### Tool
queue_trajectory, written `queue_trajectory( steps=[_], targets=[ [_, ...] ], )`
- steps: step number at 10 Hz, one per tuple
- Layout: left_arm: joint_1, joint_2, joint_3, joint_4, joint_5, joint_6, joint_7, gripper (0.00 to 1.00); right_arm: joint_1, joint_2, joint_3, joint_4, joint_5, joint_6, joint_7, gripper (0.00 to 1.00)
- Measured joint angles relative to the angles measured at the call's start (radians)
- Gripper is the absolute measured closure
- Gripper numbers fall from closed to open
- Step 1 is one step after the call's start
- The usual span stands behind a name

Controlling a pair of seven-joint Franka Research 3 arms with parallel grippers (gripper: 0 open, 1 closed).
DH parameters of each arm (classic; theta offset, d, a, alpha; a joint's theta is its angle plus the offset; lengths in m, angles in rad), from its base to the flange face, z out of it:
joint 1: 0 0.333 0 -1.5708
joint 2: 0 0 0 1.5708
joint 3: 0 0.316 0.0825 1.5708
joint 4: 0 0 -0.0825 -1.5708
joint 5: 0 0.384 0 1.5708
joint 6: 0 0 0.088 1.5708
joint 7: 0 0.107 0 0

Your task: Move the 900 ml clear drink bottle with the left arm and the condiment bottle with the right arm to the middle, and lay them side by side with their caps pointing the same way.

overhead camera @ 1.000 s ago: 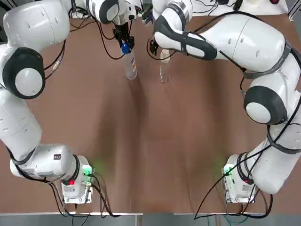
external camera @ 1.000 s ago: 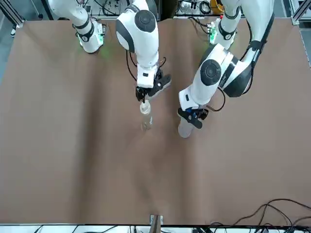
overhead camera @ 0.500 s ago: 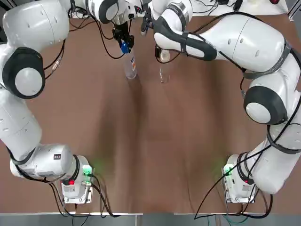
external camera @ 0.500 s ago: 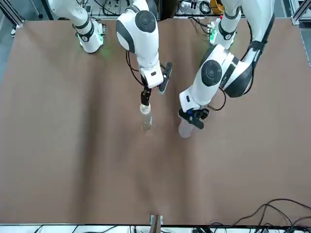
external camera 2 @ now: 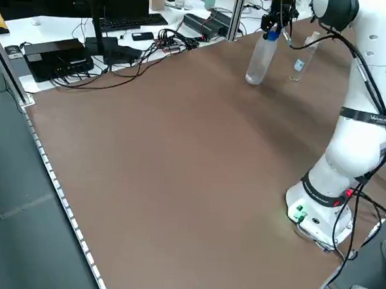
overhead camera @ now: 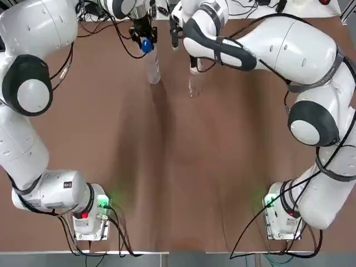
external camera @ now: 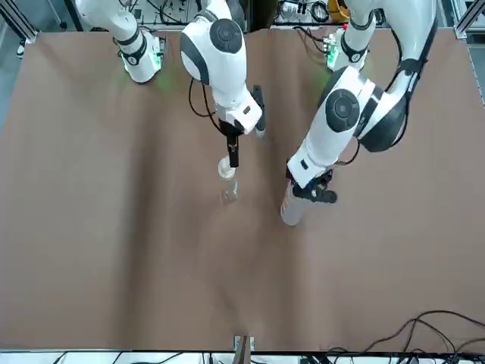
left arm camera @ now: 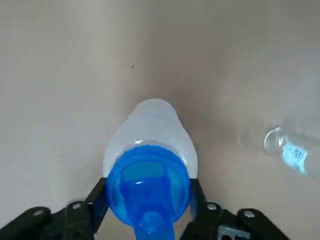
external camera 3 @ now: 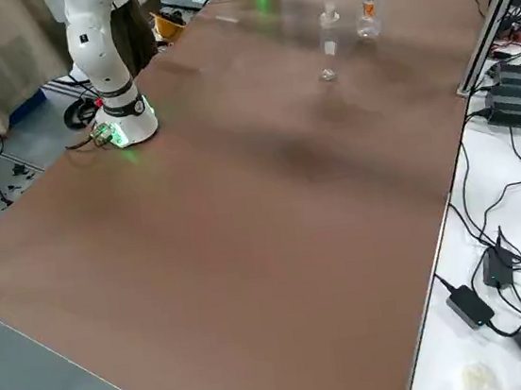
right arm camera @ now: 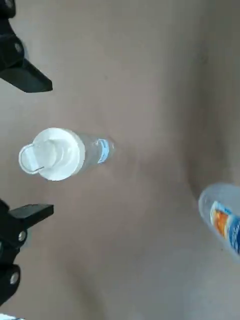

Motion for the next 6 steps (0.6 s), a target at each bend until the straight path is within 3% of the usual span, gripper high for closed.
queue_trajectory(
  steps=[3,6],
  targets=[
    [0.0,0.0,0.0,0.004,0.0,0.0,-0.319,0.32,-0.027,0.016,-0.003,-0.006,0.0,-0.001,-0.139,0.03],
    [-0.001,0.0,0.0,0.005,0.0,0.0,-0.685,0.32,-0.025,0.044,0.002,-0.008,0.001,-0.001,-0.154,0.06]
  ],
)
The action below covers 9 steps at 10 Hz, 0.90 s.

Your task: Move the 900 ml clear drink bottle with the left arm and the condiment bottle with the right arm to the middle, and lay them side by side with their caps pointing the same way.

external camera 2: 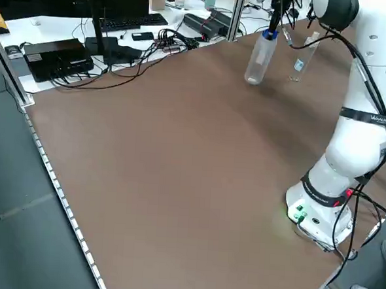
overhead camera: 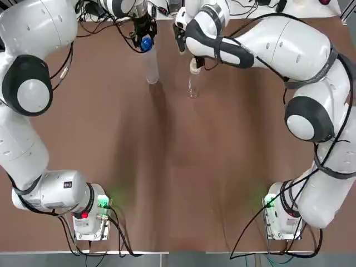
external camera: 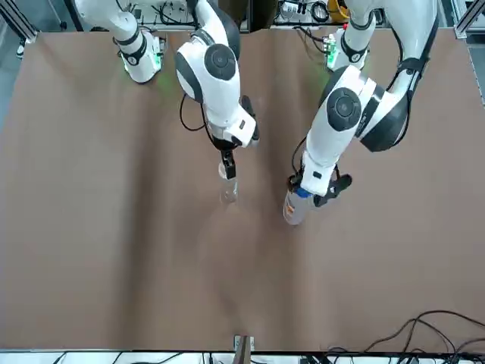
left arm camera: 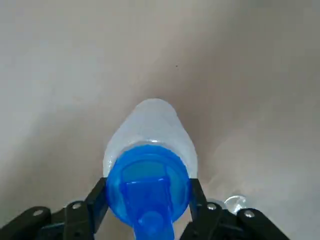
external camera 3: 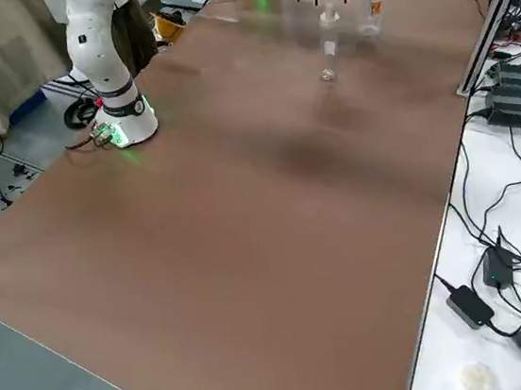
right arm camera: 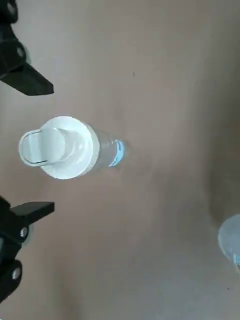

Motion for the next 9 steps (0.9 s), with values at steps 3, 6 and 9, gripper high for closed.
queue_trajectory(
  steps=[3,6,9],
  targets=[
    [0.001,0.001,0.001,0.006,0.0,0.0,-0.305,0.32,-0.007,0.019,-0.001,0.0,0.0,0.0,-0.002,0.09],
    [-0.001,0.014,0.002,0.006,-0.003,0.014,-0.488,0.32,-0.014,0.019,0.0,-0.002,0.001,0.0,-0.004,0.2],
    [-0.002,0.034,0.002,0.007,-0.004,0.03,-0.562,0.32,-0.005,0.019,0.004,-0.003,0.001,0.0,-0.004,0.26]
  ],
)
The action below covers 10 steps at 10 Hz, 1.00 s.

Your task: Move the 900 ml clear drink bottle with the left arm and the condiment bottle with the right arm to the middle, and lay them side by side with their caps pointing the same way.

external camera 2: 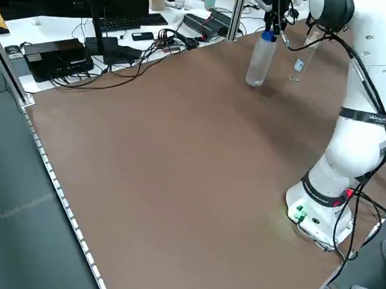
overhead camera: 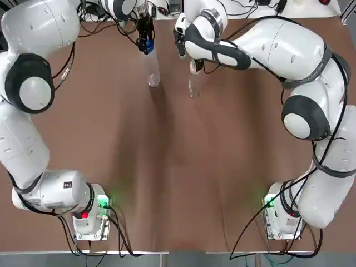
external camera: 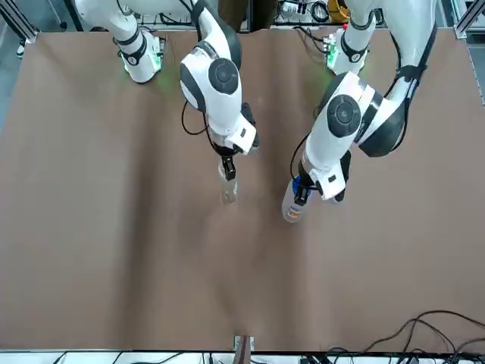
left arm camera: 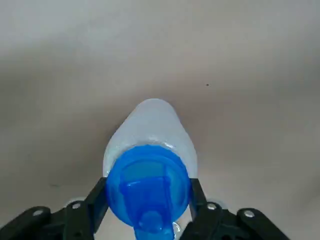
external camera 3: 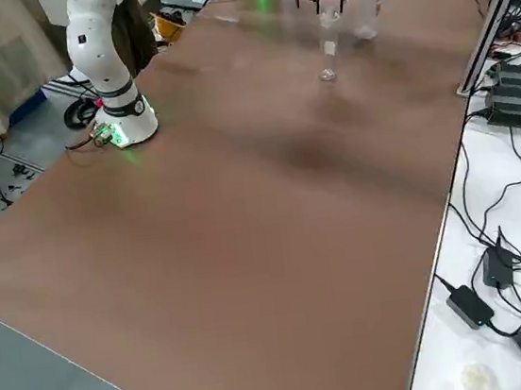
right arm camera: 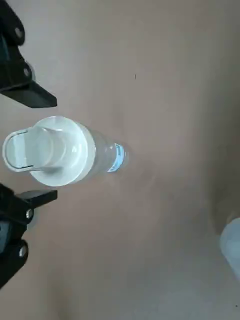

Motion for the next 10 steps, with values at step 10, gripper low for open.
queue_trajectory(
  steps=[10],
  targets=[
    [0.0,0.028,0.011,0.01,0.0,0.027,-0.047,0.0,0.001,0.0,-0.001,0.001,0.0,-0.007,0.04,0.67]
  ],
)
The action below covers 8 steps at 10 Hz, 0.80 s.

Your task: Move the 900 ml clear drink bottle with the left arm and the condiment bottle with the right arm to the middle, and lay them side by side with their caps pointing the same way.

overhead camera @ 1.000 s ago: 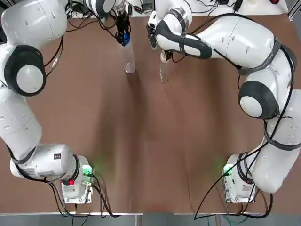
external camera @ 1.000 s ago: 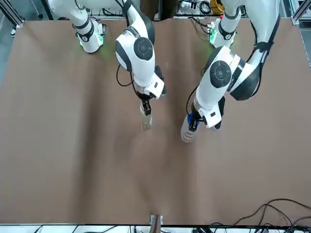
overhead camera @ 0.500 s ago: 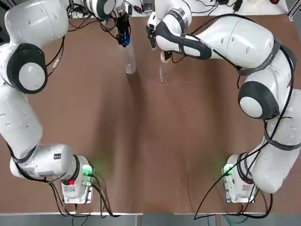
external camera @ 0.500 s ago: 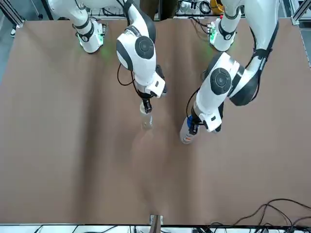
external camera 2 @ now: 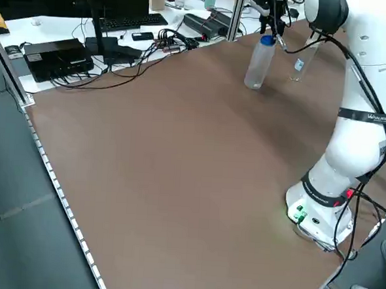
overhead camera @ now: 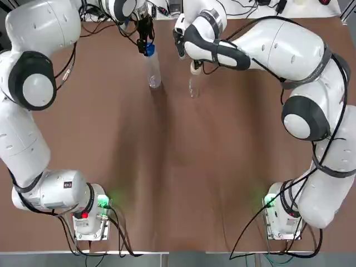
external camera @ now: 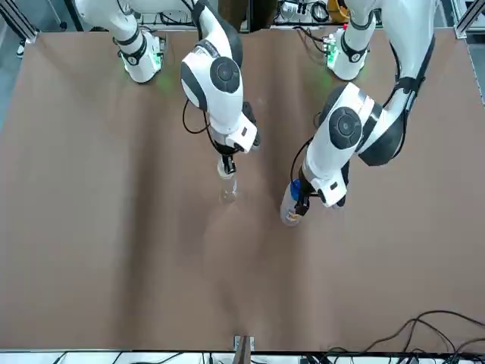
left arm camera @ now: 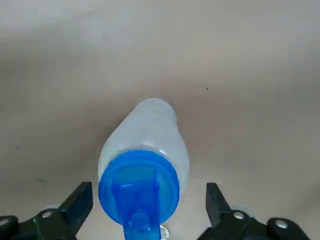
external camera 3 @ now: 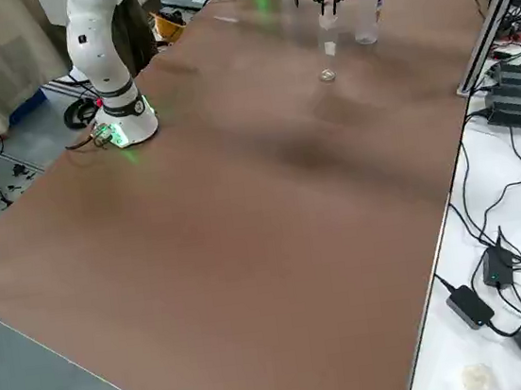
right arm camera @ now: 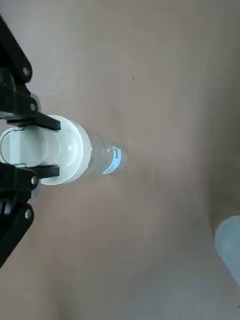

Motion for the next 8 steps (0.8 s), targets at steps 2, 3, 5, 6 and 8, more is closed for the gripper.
queue_trajectory(
  steps=[2,3,5,6,8],
  targets=[
    [0.003,-0.002,0.0,0.021,0.0,0.0,0.013,0.0,0.0,0.0,0.0,0.002,0.0,-0.008,0.111,0.67],
    [0.005,-0.01,0.0,0.035,0.0,0.0,0.043,0.0,0.0,-0.001,0.0,0.005,0.0,-0.008,0.186,0.67],
    [0.012,-0.047,0.001,0.051,0.0,-0.042,0.134,0.0,-0.001,-0.003,-0.001,0.02,-0.001,-0.008,0.353,0.67],
    [0.031,-0.071,0.0,0.064,0.0,-0.093,0.201,0.0,-0.002,-0.004,-0.004,0.032,-0.001,-0.009,0.442,0.67],
    [0.075,-0.112,-0.001,0.106,0.0,-0.224,0.434,0.0,-0.008,-0.004,-0.01,0.059,-0.002,-0.009,0.604,0.67]
  ],
)
